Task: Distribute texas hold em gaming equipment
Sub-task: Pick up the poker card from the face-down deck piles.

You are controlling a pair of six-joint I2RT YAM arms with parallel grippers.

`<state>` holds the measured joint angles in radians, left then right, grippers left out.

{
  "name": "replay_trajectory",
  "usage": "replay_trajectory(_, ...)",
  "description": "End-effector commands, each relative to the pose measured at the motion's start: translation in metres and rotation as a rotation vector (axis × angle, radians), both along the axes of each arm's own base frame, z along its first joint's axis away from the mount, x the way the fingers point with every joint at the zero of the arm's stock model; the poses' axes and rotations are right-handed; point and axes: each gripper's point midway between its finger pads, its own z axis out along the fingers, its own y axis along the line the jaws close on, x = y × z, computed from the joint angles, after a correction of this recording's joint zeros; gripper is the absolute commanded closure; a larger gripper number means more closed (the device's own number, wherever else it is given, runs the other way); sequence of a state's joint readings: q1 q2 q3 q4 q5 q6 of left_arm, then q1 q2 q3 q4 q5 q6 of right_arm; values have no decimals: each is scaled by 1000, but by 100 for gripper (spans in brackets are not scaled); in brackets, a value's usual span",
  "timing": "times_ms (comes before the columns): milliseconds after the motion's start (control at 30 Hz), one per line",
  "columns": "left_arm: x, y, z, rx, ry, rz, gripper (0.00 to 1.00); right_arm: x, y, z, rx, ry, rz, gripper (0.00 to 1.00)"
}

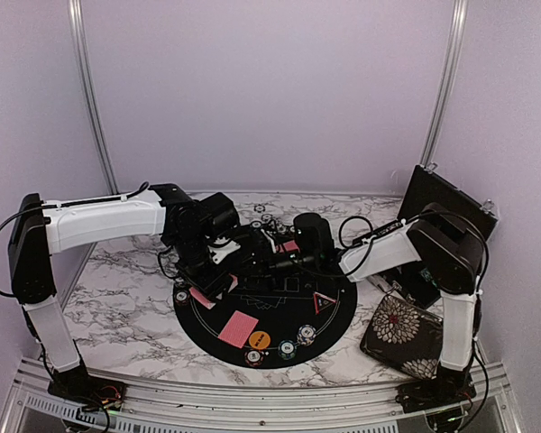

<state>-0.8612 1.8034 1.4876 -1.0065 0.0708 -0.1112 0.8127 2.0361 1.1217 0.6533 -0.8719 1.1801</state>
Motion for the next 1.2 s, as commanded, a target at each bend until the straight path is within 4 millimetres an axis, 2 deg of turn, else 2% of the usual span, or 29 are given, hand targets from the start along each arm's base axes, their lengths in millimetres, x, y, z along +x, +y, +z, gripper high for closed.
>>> replay_trajectory(0, 3, -6, 16, -40, -25, -13, 54, 0, 12, 9, 41, -13, 17, 46)
replay_trajectory(500, 3, -8, 17, -46, -26, -17, 54, -6, 27, 8, 56, -5, 48, 48)
replay_trajectory(1167, 6, -9, 22, -53, -43, -16, 54, -7, 29, -8, 29, 26, 55, 60)
